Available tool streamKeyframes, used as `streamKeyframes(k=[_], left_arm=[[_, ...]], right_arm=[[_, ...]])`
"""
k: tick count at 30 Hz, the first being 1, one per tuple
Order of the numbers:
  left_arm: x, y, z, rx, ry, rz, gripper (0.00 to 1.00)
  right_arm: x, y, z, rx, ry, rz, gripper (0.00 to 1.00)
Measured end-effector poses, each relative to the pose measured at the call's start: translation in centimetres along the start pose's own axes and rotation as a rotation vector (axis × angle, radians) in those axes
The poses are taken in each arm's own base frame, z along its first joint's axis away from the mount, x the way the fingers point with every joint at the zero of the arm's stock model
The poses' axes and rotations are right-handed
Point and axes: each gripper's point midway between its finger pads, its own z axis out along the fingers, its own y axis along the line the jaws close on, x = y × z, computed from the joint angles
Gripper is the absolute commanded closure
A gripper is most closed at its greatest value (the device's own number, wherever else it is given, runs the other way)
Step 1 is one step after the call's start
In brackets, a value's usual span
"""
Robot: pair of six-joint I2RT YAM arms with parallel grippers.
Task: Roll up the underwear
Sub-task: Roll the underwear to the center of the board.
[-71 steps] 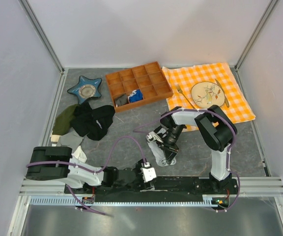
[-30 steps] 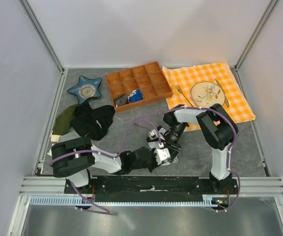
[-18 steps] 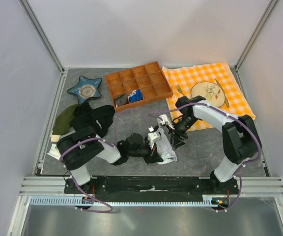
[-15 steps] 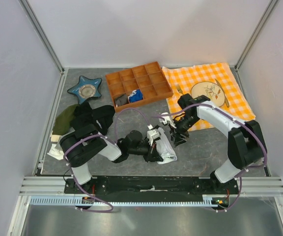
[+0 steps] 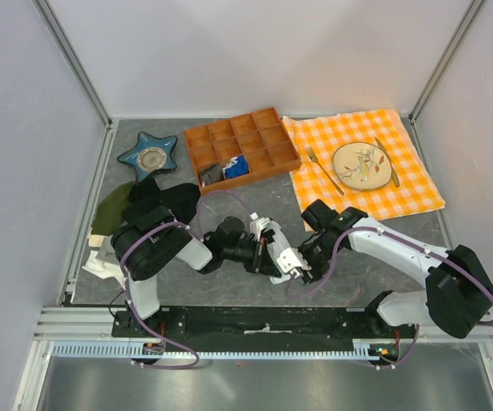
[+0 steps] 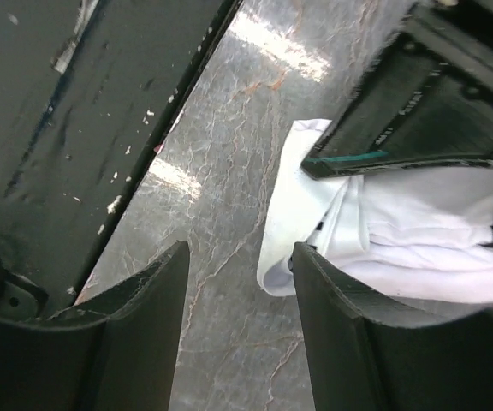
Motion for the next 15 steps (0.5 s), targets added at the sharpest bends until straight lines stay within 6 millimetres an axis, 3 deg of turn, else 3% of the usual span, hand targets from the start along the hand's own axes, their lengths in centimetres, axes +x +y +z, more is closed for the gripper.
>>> streamKeyframes(k=[4,15], left_arm=[[-0.1,0.1,0.1,0.000,0.027,-0.062,0.98],[-0.1,0.1,0.1,-0.005,0.034,-0.104,0.98]], right_arm=[[1.3,0.1,1.5,0.015,0.047,-0.057,0.39],[3.0,-2.5,3.8,0.090,0.146,-0.186,0.41]])
